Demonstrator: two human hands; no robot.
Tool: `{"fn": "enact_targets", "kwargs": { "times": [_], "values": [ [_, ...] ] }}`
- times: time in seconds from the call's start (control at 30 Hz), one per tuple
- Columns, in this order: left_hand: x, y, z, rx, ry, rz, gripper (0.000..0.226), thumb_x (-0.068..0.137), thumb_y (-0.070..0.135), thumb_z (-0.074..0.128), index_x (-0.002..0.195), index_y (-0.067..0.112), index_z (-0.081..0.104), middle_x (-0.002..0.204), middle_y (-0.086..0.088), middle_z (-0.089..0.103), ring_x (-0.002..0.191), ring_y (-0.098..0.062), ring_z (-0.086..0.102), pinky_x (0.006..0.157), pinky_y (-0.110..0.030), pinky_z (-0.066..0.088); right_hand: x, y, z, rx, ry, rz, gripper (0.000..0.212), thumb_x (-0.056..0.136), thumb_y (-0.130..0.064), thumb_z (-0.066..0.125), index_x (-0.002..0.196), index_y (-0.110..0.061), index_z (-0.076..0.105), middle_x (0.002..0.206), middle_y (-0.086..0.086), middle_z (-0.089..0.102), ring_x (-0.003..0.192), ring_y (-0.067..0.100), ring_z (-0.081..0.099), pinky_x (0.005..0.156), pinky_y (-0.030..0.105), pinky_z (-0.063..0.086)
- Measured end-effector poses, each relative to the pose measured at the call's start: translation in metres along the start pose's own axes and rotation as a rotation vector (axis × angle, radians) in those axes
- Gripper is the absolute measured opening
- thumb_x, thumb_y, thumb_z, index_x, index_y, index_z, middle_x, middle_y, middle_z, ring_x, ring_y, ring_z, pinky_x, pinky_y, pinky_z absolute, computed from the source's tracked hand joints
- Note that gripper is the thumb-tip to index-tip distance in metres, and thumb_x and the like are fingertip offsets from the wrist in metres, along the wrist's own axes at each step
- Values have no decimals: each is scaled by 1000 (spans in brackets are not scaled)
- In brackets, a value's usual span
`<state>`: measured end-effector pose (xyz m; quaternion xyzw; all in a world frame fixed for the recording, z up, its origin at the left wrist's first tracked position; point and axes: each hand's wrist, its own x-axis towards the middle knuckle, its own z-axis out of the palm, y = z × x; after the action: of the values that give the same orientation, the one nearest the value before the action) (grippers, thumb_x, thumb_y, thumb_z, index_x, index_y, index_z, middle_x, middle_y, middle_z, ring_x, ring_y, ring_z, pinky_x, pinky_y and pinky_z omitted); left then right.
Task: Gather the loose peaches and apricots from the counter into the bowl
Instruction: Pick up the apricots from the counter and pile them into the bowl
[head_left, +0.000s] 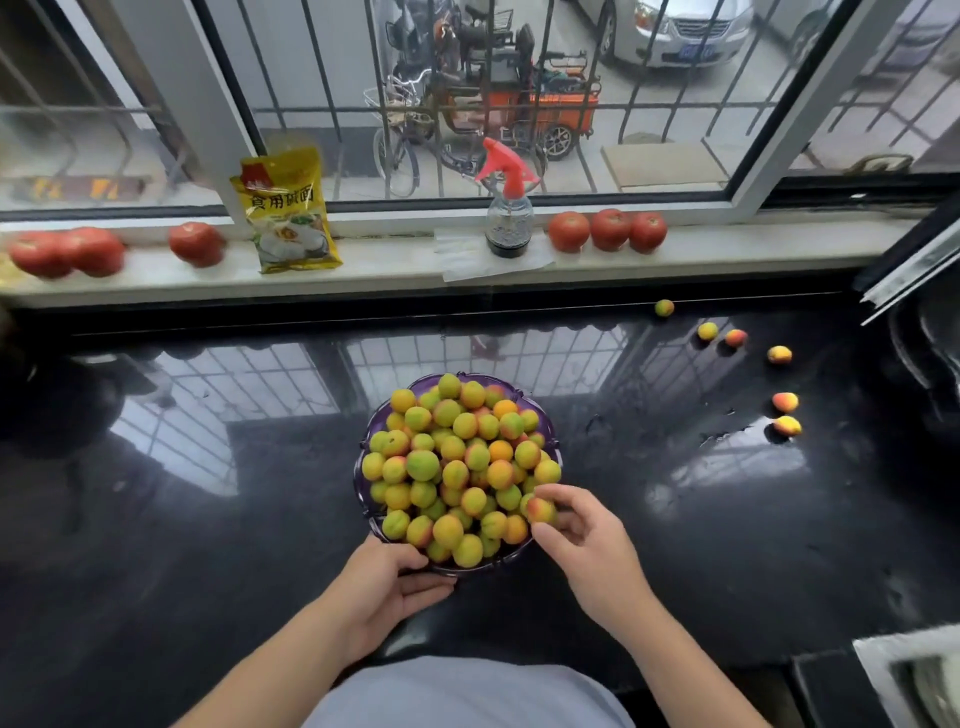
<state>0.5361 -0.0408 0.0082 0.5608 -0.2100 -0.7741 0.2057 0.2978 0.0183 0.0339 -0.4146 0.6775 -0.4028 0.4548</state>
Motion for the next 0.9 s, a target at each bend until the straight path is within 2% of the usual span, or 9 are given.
{"fn": "enact_targets", "kwargs": {
  "times": [0.13, 0.3, 0.37, 0.47, 0.6, 0.77, 0.9],
  "values": [
    [-1, -1, -1, -1, 0, 7, 56, 94, -13, 41, 139, 21, 49, 114, -23, 75, 99, -44, 75, 84, -49, 62, 7, 4, 11, -484, 82, -238, 37, 88, -19, 78, 122, -27, 66, 111, -20, 57, 90, 2, 58, 81, 20, 53],
    [0, 0, -4, -1, 12, -9, 60, 93, -13, 43, 141, 23, 48, 117, -21, 75, 101, -42, 75, 87, -48, 61, 13, -1, 22, -602, 126, -324, 37, 86, -24, 80, 121, -24, 67, 96, -31, 46, 95, 4, 53, 84, 19, 46],
    [0, 1, -5, 2, 6, -8, 62, 92, -14, 43, 140, 24, 49, 120, -19, 75, 104, -42, 74, 91, -50, 60, 14, 1, 24, -652, 128, -362, 39, 83, -24, 82, 119, -22, 69, 98, -30, 48, 97, 6, 52, 88, 25, 50],
    [0, 2, -6, -6, -2, -6, 62, 91, -15, 43, 138, 25, 51, 121, -17, 75, 106, -42, 74, 96, -52, 58, 17, 9, 25, -753, 131, -426, 39, 80, -27, 84, 116, -23, 70, 105, -14, 65, 99, 11, 53, 89, 34, 53],
    [2, 3, -7, -20, -3, -12, 63, 90, -16, 44, 139, 24, 51, 122, -17, 75, 106, -42, 74, 95, -52, 59, 19, 14, 27, -786, 185, -470, 35, 83, -33, 80, 116, -24, 71, 105, -13, 65, 98, 11, 52, 88, 32, 50],
    [4, 2, -7, -49, -10, -15, 64, 91, -16, 43, 141, 22, 49, 123, -18, 74, 106, -42, 74, 95, -52, 59, 21, 17, 30, -785, 160, -448, 37, 85, -36, 77, 120, -26, 69, 110, -13, 63, 104, 10, 51, 93, 33, 50],
    [5, 1, -5, -126, -31, -18, 65, 91, -18, 39, 144, 18, 49, 124, -22, 72, 106, -44, 73, 91, -52, 60, 17, 20, 24, -616, 135, -345, 48, 86, -40, 77, 130, -28, 60, 120, -17, 57, 114, 5, 46, 100, 23, 40]
  ]
}}
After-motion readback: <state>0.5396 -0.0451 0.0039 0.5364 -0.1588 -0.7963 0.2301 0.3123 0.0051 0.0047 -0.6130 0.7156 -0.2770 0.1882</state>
